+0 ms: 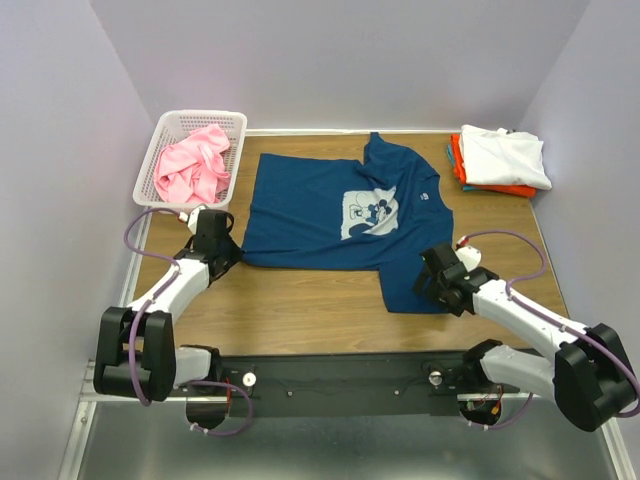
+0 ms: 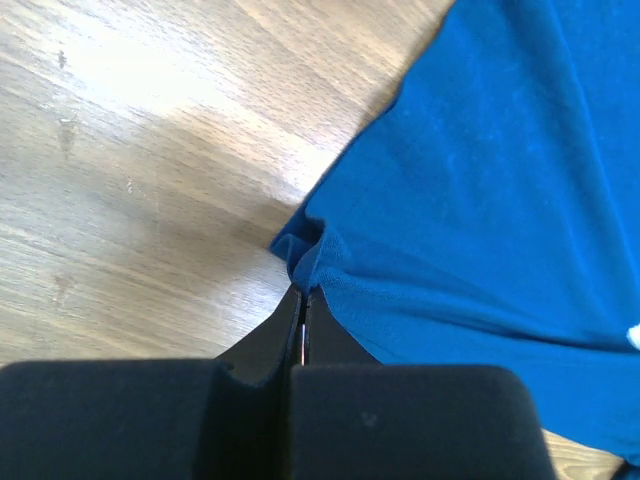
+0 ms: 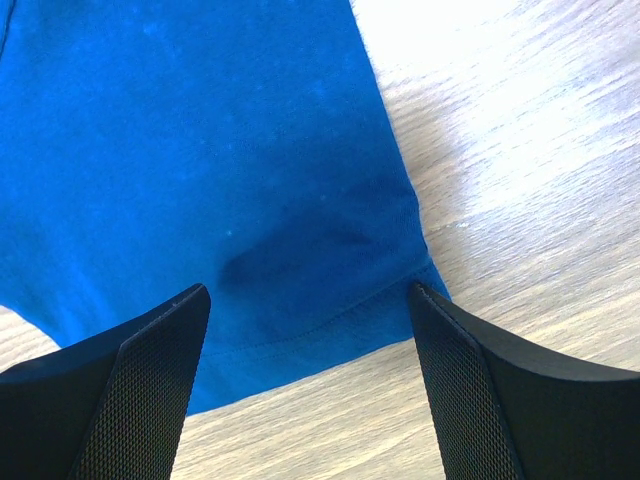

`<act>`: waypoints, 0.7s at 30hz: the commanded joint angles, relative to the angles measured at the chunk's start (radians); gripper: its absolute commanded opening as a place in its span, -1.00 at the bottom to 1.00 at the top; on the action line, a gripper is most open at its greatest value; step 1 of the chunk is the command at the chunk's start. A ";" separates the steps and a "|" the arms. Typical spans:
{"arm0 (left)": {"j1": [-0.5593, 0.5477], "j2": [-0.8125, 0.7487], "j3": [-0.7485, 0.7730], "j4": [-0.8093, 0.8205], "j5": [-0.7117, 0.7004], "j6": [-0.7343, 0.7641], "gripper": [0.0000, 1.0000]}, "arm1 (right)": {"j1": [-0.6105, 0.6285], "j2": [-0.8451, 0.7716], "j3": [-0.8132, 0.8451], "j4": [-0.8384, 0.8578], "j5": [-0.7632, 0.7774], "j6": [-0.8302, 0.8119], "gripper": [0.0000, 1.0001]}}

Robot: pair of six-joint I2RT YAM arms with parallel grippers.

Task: Fold and stack the t-shirts
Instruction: Flatten the tshirt out

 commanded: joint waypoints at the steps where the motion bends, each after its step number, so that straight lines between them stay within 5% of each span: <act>1: 0.000 -0.015 -0.003 0.037 -0.041 0.021 -1.00 | 0.002 -0.014 -0.031 -0.016 0.043 0.040 0.73; 12: 0.002 -0.267 -0.081 0.071 -0.070 0.001 -1.00 | 0.002 -0.011 0.004 -0.059 0.043 0.017 0.74; 21: 0.000 -0.275 -0.152 0.097 -0.049 -0.015 -1.00 | 0.002 -0.071 0.035 -0.154 -0.015 0.026 0.74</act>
